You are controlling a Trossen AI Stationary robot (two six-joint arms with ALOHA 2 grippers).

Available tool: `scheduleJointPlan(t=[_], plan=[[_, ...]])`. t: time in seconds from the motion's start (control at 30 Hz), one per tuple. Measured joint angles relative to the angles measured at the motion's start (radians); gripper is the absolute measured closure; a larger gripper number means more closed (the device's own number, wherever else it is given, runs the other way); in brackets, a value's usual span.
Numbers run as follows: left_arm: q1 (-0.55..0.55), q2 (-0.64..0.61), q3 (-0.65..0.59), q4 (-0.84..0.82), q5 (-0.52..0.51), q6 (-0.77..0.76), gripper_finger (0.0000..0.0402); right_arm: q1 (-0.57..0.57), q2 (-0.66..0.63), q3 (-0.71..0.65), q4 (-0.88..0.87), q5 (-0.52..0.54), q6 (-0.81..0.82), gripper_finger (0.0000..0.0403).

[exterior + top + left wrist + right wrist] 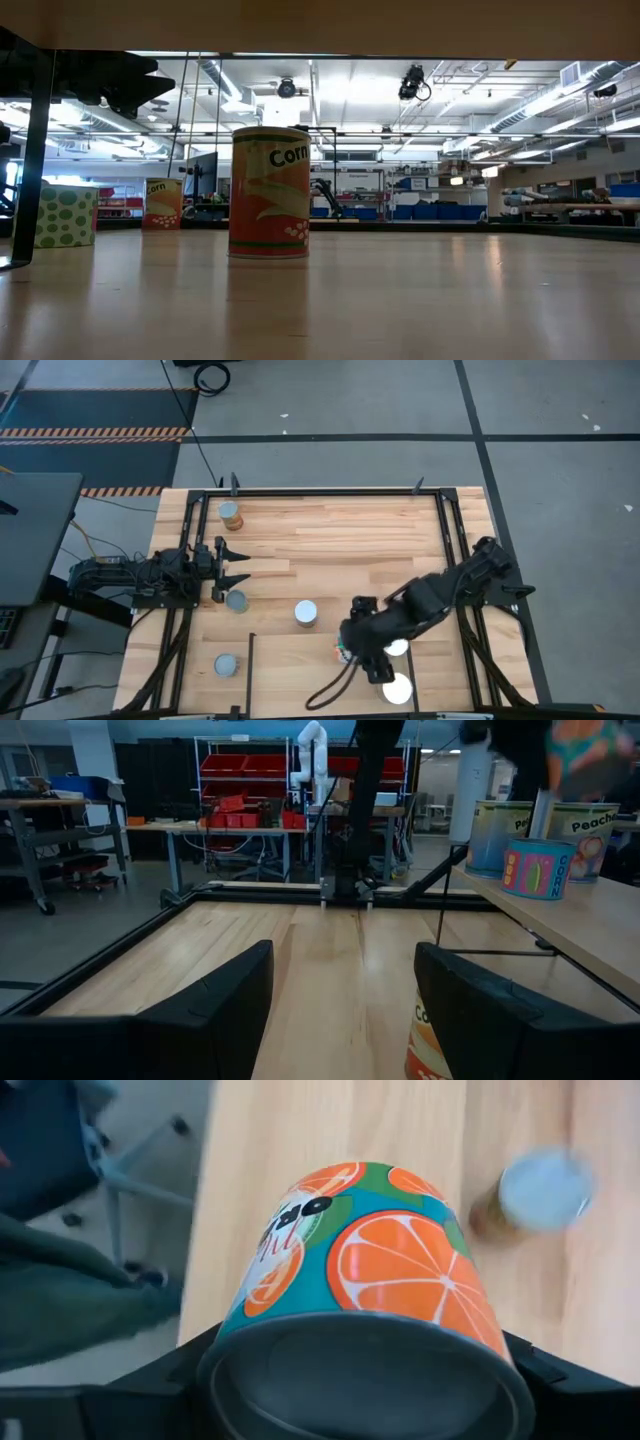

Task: Pick and place cans onto a shelf
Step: Put the canned oranges on the shelf

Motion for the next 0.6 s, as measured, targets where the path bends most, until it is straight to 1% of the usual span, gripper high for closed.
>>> scheduleJointPlan(t=[0.07, 0.2, 0.33, 0.4, 0.47, 0.6], plan=[[0.0, 0.0, 0.0, 0.0, 0.0, 0.0, 0.0152, 0.005, 0.03, 0.0, -0.021, -0.03, 0.045, 0.0115], [0.0, 0.0, 0.0, 0.0, 0.0, 0.0, 0.0152, 0.028, 0.084, 0.0, -0.003, -0.106, 0.078, 0.0115], [0.0, 0.0, 0.0, 0.0, 0.0, 0.0, 0.0152, 0.064, 0.112, 0.008, 0.057, -0.132, 0.095, 0.0115], [0.0, 0.0, 0.0, 0.0, 0.0, 0.0, 0.0152, 0.082, 0.114, 0.021, 0.095, -0.134, 0.097, 0.0115], [0.0, 0.0, 0.0, 0.0, 0.0, 0.0, 0.0152, 0.094, 0.11, 0.04, 0.105, -0.109, 0.094, 0.0115], [0.0, 0.0, 0.0, -0.006, 0.0, 0.0, 0.0152, 0.098, 0.109, 0.099, 0.04, -0.054, 0.079, 0.0115]])
